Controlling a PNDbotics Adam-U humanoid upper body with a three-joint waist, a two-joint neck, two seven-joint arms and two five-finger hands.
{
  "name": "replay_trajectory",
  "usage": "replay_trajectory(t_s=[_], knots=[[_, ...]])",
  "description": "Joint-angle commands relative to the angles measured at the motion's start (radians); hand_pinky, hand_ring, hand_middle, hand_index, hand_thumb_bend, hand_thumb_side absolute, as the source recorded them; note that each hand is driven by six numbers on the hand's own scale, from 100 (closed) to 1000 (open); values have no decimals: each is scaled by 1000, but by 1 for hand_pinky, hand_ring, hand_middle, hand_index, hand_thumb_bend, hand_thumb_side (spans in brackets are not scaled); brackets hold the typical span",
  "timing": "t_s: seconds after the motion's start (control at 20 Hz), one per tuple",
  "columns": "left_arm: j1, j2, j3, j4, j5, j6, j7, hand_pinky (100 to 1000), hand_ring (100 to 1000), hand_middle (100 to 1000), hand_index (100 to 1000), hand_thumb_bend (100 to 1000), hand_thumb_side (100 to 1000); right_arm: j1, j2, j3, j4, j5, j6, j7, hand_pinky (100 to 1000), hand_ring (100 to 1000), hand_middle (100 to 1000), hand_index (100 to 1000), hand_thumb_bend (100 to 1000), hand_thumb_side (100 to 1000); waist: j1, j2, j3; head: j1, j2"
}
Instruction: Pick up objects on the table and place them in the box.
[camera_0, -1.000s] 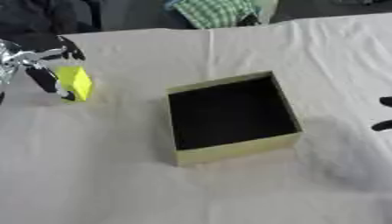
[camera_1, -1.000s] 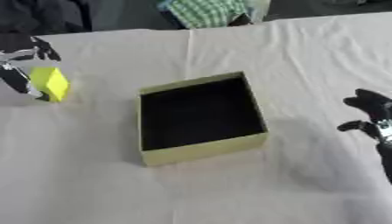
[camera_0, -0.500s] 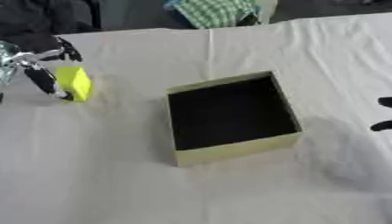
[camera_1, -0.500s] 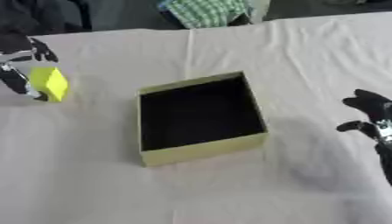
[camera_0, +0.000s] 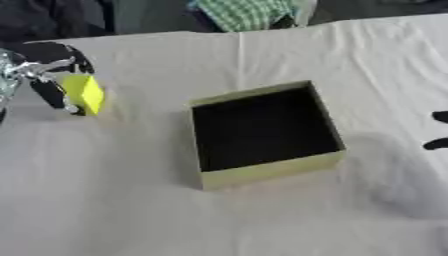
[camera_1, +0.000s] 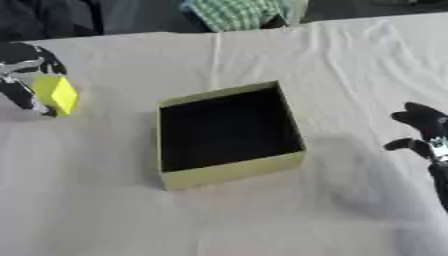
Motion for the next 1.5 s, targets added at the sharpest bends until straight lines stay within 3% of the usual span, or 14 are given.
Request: replay_trajectory(t_s=[0.05,0.4,1.0,1.25,1.5], knots=[[-13,24,14,-4,-2,5,1,749,694,686,801,650,287,-7,-9,-3,-10,3,-1,2,582,885,733,869,100,781,-3,-16,0,1,-4],[-11,24,14,-6,-4,6,5,722,613,582,713,619,266,-6,-9,-4,-9,3,-1,3,582,886,733,869,100,781,-3,-16,-1,-1,-6],[6,45,18,-45,6,3,33,676,535,489,628,576,227,-6,-10,-5,-6,3,-1,4,582,886,733,870,100,781,-2,-19,3,-8,-13],[32,88,19,-145,70,-8,24,677,531,483,623,557,230,-6,-12,-6,-5,4,-1,5,582,887,733,870,100,780,0,-21,5,-10,-14],[83,150,27,-333,181,-10,6,679,531,481,622,549,219,-6,-14,-7,-5,4,-1,4,582,887,733,870,100,780,3,-21,8,-16,-17]])
